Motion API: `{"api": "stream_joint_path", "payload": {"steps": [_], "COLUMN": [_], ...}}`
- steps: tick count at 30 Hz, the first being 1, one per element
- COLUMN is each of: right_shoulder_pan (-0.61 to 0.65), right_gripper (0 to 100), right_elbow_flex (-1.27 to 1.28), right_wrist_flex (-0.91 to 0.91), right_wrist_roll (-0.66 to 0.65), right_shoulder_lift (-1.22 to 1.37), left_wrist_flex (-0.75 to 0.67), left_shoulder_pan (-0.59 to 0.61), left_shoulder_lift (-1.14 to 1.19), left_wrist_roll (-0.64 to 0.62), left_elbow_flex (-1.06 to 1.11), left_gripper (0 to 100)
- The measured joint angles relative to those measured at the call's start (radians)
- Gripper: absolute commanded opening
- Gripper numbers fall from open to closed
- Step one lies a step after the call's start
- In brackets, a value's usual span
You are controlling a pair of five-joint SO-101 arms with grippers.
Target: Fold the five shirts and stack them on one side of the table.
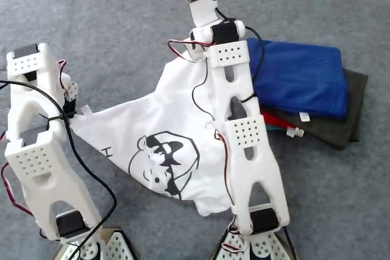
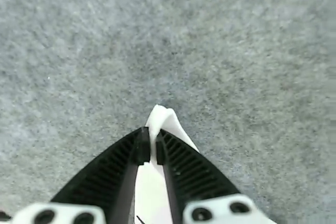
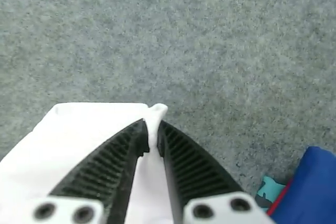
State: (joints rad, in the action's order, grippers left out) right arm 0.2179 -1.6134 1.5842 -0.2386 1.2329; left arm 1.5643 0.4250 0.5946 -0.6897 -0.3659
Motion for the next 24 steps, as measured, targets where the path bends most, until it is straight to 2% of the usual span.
{"api": "stream_joint_path", "payload": {"steps": [6, 11, 17, 24], "right_shoulder_pan": [0.003, 0.061, 0.095, 0.123], "right_gripper": [1.5, 1.5, 1.5, 1.5], "right_elbow_flex": [-0.012, -0.012, -0.014, -0.021], "right_wrist_flex": [0.092, 0.127, 0.127, 0.127], "right_wrist_roll": [0.0, 0.057, 0.13, 0.166], "right_shoulder_lift": [-0.092, -0.253, -0.483, -0.809], "left_wrist_flex": [0.101, 0.18, 0.192, 0.192], "left_shoulder_pan": [0.009, 0.097, 0.215, 0.264], "left_shoulder_lift": [-0.069, -0.215, -0.485, -0.899], "left_wrist_roll": [0.126, 0.247, 0.318, 0.374], "left_elbow_flex": [-0.178, -0.347, -0.356, -0.344], "left_gripper": [3, 3, 3, 3]}}
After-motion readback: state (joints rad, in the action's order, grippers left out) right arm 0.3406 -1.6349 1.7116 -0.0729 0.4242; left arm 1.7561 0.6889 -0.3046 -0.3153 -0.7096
